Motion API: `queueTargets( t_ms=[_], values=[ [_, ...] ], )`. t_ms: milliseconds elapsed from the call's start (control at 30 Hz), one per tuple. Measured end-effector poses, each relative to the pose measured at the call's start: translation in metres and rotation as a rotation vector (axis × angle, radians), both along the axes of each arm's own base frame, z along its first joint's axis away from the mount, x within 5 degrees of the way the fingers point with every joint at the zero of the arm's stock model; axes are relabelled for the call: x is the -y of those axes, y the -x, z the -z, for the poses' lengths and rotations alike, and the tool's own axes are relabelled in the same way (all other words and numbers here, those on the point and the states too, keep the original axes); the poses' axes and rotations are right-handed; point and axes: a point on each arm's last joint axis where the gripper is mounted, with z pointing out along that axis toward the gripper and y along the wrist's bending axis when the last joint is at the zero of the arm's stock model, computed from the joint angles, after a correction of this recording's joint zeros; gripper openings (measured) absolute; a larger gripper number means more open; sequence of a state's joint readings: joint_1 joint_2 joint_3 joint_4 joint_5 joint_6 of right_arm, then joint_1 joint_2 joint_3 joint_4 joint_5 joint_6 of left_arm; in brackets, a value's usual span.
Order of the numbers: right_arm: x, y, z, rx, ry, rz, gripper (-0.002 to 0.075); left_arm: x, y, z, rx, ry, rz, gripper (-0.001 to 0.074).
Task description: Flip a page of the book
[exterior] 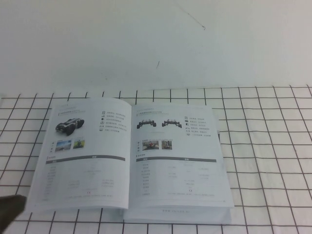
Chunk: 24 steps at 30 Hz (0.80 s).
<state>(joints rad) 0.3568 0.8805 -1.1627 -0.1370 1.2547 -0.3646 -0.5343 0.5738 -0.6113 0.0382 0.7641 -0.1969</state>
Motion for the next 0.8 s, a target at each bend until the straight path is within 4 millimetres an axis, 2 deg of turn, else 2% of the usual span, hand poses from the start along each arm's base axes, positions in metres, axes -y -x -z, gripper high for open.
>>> queueTargets(
  t_ms=[167, 300, 400, 600, 800],
  values=[
    [0.022, 0.043, 0.007, 0.116, -0.063, 0.127, -0.0001, -0.031, 0.021, -0.017, 0.229, -0.026, -0.123, -0.0003],
    [0.027, 0.06, 0.025, 0.238, -0.157, 0.15, -0.0001, -0.046, 0.036, -0.026, 0.381, -0.017, -0.15, -0.0003],
    [0.028, 0.066, 0.046, 0.296, -0.208, 0.144, -0.0001, -0.052, 0.045, -0.025, 0.48, -0.002, -0.153, -0.0003],
    [0.028, 0.075, 0.098, 0.392, -0.275, 0.105, -0.0001, -0.045, 0.041, 0.002, 0.539, 0.015, -0.106, -0.0003],
    [0.028, 0.085, 0.133, 0.469, -0.343, 0.083, -0.0001, -0.034, 0.032, 0.032, 0.571, 0.015, -0.036, -0.0003]
  ],
)
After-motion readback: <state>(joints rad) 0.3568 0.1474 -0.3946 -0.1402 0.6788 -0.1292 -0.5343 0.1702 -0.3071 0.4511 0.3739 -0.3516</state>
